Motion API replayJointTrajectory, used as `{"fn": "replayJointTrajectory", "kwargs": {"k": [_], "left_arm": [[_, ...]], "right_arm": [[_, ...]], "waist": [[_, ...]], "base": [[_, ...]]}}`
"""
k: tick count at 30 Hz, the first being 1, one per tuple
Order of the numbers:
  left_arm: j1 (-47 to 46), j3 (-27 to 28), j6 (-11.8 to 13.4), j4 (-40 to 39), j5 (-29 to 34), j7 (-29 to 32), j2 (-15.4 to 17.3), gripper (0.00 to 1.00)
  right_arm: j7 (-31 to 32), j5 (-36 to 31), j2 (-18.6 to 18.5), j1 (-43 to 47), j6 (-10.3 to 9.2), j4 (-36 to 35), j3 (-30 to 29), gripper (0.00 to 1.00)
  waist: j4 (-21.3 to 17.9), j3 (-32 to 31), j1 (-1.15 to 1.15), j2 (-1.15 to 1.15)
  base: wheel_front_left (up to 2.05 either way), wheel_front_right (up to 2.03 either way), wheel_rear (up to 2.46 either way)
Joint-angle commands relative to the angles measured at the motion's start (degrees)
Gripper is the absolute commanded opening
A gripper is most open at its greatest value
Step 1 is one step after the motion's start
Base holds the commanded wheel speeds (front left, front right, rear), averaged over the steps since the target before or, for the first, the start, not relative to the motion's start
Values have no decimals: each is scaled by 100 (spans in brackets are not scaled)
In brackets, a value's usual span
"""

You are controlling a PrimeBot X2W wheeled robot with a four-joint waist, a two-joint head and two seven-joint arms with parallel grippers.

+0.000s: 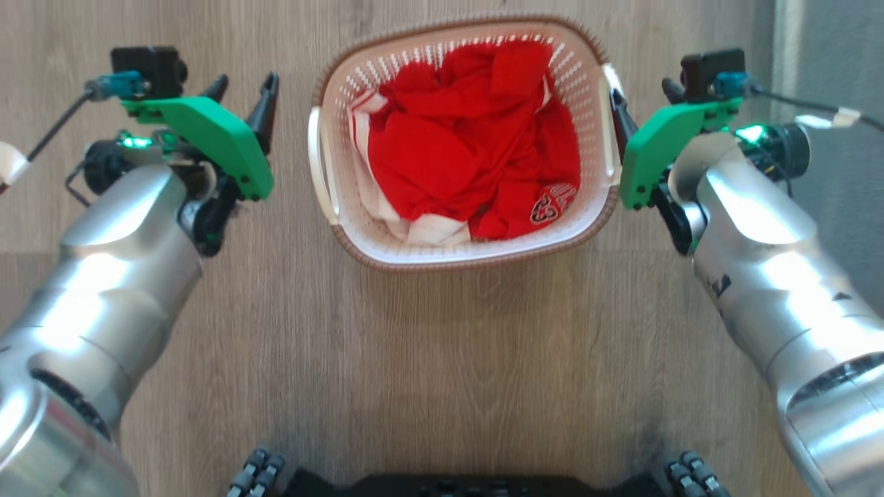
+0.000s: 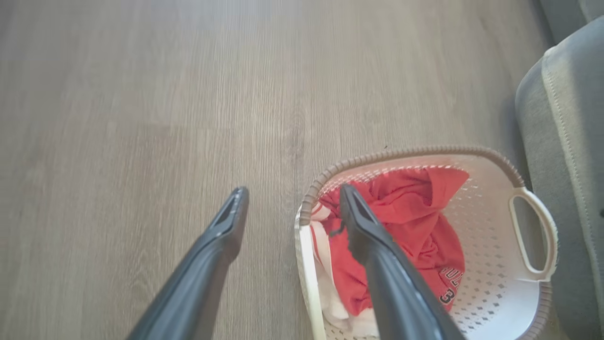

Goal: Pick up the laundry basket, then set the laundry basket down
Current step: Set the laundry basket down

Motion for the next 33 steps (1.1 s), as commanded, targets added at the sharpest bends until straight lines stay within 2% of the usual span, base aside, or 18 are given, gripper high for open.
{"fn": "replayJointTrajectory", "kwargs": {"k": [1,10,14,20,26,33], "left_arm": [[-50,242,5,2,127,-69,281,100],[567,2121,86,-679,1705,-71,607,100],[1117,3028,209,-1263,2518,-71,692,100],[1947,4171,269,-2141,3556,-72,643,100],[2622,4968,257,-2902,4320,-72,492,100],[3150,5416,235,-3473,4832,-72,331,100]], "right_arm": [[-106,21,120,254,7,-70,64,100],[-380,7,120,505,7,-301,-120,100],[-385,-254,88,748,7,-836,-537,100],[-386,-833,68,1355,7,-1772,-1251,100],[-387,-1348,96,1930,7,-2653,-1856,100],[-387,-1676,115,2409,7,-3370,-2228,100]], "waist": [[-51,-275,0,0],[-98,-1091,0,0],[-118,-1440,0,0],[-120,-1936,0,0],[-133,-2340,0,0],[-149,-2709,0,0]], "base": [[0,0,0],[0,0,0],[0,0,0],[0,0,0],[0,0,0],[0,0,0]]}}
